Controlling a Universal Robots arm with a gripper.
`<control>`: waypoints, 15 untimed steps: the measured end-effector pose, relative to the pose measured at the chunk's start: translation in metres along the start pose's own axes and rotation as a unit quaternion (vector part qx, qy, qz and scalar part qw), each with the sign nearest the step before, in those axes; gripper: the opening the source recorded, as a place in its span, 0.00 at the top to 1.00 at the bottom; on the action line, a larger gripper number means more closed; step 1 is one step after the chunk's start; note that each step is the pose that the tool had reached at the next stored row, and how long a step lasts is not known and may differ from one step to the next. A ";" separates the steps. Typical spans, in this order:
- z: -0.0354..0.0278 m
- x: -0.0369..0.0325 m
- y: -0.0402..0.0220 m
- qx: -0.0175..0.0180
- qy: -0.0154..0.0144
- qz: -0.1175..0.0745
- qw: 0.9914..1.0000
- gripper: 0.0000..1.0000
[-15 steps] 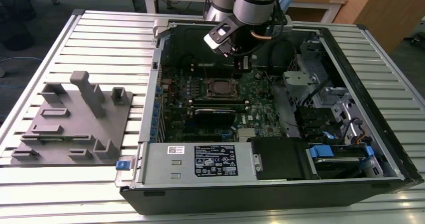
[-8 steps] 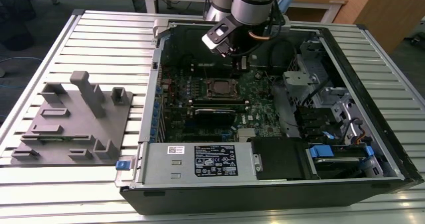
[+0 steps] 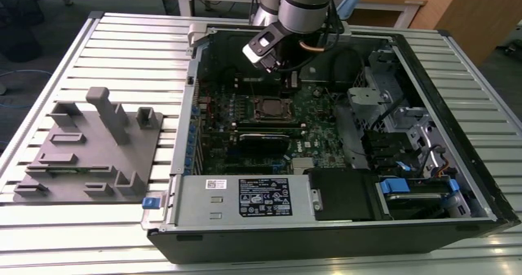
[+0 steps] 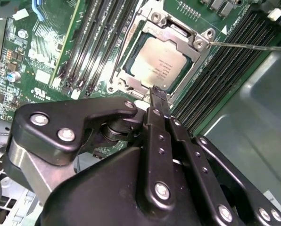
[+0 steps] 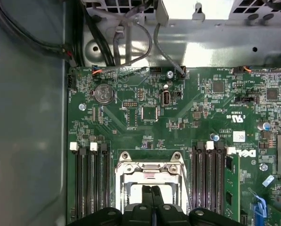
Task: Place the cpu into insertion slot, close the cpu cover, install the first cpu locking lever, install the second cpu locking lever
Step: 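Close the cpu cover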
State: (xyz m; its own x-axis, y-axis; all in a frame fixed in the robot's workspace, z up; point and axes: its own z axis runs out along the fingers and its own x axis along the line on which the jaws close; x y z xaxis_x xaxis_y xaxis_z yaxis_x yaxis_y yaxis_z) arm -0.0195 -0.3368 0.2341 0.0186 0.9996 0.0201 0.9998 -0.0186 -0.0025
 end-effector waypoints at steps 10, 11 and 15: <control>0.0042 -0.0002 -0.0077 0.000 0.000 0.000 1.000 0.89; 0.0049 -0.0002 -0.0084 0.000 0.000 0.000 1.000 0.89; 0.0077 -0.0004 -0.0120 0.000 0.000 0.000 1.000 0.89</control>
State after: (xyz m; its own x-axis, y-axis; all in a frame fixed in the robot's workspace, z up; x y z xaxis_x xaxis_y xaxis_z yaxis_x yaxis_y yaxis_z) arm -0.0315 -0.3368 0.2265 0.0186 0.9996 0.0201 0.9998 -0.0186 -0.0025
